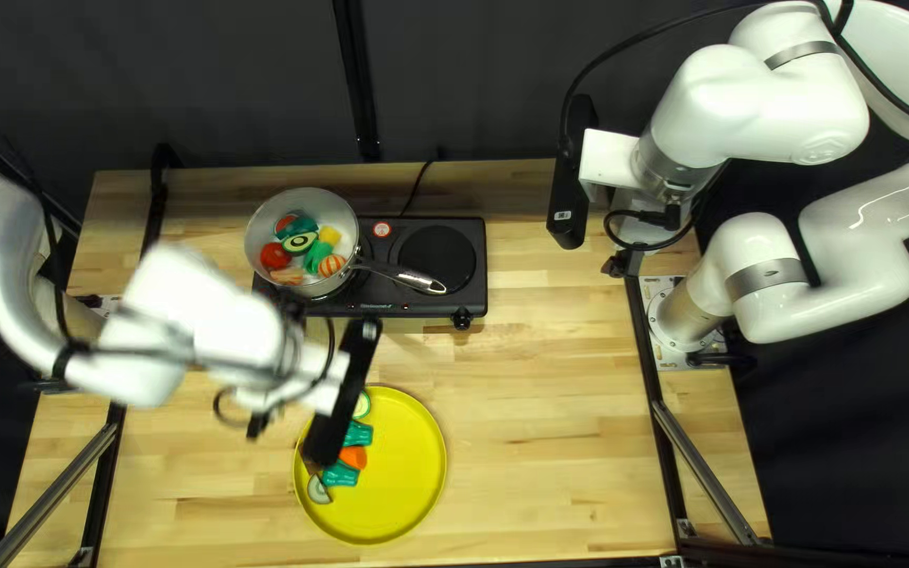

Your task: Pick up a pot and place it onto the stove surface, add food to pot

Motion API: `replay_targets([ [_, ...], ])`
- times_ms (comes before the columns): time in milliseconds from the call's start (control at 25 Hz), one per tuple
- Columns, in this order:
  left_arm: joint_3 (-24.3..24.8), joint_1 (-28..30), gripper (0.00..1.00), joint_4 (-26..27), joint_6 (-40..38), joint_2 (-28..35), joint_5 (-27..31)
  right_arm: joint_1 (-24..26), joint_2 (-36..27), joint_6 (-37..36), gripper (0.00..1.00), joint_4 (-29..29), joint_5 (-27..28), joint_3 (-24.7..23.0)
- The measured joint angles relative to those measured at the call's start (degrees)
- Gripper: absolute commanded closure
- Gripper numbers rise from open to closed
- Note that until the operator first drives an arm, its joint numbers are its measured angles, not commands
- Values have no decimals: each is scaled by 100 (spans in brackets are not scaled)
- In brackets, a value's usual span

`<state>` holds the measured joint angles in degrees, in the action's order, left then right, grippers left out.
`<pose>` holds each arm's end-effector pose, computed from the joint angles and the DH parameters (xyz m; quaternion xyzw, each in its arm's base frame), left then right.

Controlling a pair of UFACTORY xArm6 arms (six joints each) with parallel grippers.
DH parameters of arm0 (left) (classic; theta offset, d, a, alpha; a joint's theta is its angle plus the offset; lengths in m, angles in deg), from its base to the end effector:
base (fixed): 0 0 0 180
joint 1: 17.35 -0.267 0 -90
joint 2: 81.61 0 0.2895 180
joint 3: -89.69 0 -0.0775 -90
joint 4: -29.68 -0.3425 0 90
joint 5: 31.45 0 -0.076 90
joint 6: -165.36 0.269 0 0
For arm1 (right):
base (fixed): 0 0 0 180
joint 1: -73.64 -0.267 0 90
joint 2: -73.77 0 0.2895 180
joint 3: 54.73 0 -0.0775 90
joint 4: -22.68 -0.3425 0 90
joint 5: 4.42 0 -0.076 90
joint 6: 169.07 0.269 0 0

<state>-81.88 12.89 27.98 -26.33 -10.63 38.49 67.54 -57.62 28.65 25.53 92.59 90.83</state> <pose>0.4136 -0.2333 0.1751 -0.9838 0.1667 0.0553 0.0357 0.2151 0.0092 0.3338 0.9942 -0.1042 0.0046 0.0243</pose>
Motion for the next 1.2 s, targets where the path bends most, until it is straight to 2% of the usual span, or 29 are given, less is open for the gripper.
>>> replay_targets([
  [160, -487, 313, 0, 170, -226, -789, -501, 0, 0, 0, 0, 0, 0, 0],
  [320, -768, 352, 0, 215, -242, -1236, -798, 0, 0, 0, 0, 0, 0, 0],
  [600, -650, 196, 0, 307, -75, -1234, -942, 0, 0, 0, 0, 0, 0, 0],
  [800, -997, 165, 0, 315, 132, -1679, -851, 0, 0, 0, 0, 0, 0, 0],
  [1200, -299, -69, 0, 196, 512, -1974, -2072, 0, 0, 0, 0, 0, 0, 0],
])
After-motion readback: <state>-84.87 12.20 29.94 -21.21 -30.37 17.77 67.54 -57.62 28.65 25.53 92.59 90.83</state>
